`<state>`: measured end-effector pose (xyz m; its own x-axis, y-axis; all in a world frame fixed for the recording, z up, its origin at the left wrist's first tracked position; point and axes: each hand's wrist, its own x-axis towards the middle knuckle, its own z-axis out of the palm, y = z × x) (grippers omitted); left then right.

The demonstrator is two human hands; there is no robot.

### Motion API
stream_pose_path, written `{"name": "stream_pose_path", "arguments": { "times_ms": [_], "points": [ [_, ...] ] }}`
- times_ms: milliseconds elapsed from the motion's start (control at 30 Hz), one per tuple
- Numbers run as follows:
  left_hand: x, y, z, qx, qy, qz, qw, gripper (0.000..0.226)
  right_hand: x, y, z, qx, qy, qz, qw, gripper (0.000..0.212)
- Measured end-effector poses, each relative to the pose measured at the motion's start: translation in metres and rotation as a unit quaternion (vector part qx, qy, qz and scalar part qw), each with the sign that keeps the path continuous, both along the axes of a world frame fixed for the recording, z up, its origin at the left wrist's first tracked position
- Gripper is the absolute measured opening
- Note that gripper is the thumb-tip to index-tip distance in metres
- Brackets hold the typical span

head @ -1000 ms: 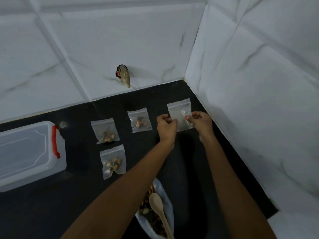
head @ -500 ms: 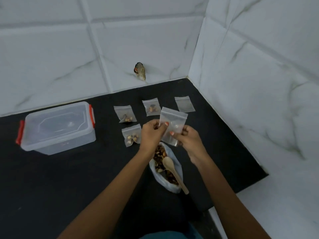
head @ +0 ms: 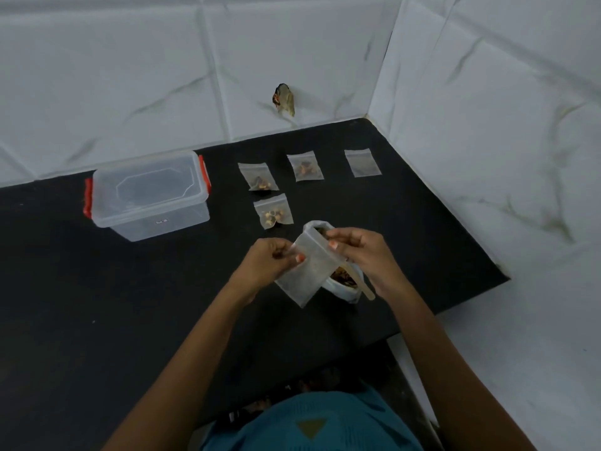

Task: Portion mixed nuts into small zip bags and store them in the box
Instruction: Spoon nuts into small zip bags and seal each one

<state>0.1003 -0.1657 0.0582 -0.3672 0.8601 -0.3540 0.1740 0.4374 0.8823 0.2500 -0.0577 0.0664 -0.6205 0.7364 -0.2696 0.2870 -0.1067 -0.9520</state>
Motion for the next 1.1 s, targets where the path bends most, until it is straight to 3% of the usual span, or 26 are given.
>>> {"name": "stream_pose_path", "arguments": {
  "times_ms": [167, 233, 300, 333, 367, 433, 500, 567, 933, 1000, 1100],
  "points": [
    [-0.008, -0.016, 0.001, 0.01, 0.0, 0.032, 0.999, 0.011, -0.007, -0.019, -0.001, 0.0, -0.017, 0.028, 0.999, 0.021],
    [-0.006, -0.02, -0.001, 0.014, 0.103, 0.048, 0.993, 0.022, -0.011, -0.028, -0.001, -0.013, -0.011, 0.022, 1.0, 0.019],
    [-0.002, -0.024, -0.003, 0.039, 0.246, 0.103, 0.963, 0.039, -0.015, -0.036, 0.0, -0.039, -0.01, 0.008, 0.999, 0.018],
    [0.002, -0.027, -0.004, 0.073, 0.271, 0.134, 0.95, 0.039, -0.017, -0.04, 0.0, -0.047, -0.012, -0.001, 0.999, 0.017],
    [0.006, -0.03, -0.004, 0.107, 0.248, 0.151, 0.951, 0.032, -0.019, -0.044, 0.0, -0.048, -0.013, -0.01, 0.999, 0.015],
    [0.015, -0.034, -0.002, 0.126, 0.098, 0.152, 0.975, 0.012, -0.023, -0.053, -0.003, -0.042, -0.008, -0.017, 0.999, 0.01],
    [0.021, -0.037, 0.0, 0.11, -0.028, 0.157, 0.981, 0.009, -0.027, -0.062, -0.005, -0.043, -0.004, -0.017, 0.999, 0.013],
    [0.021, -0.04, -0.001, 0.119, -0.081, 0.166, 0.976, 0.009, -0.029, -0.068, -0.008, -0.047, -0.007, -0.024, 0.999, 0.018],
    [0.006, -0.049, -0.004, 0.126, -0.081, 0.137, 0.979, 0.007, -0.032, -0.076, -0.007, -0.084, 0.011, -0.048, 0.995, 0.007],
    [0.008, -0.045, -0.006, 0.109, -0.066, 0.154, 0.98, 0.006, -0.034, -0.074, -0.006, -0.029, -0.034, -0.042, 0.998, 0.008],
    [0.014, -0.038, -0.006, 0.086, -0.037, 0.19, 0.977, 0.009, -0.04, -0.072, -0.008, 0.128, -0.107, -0.045, 0.985, 0.005]
  ]
}}
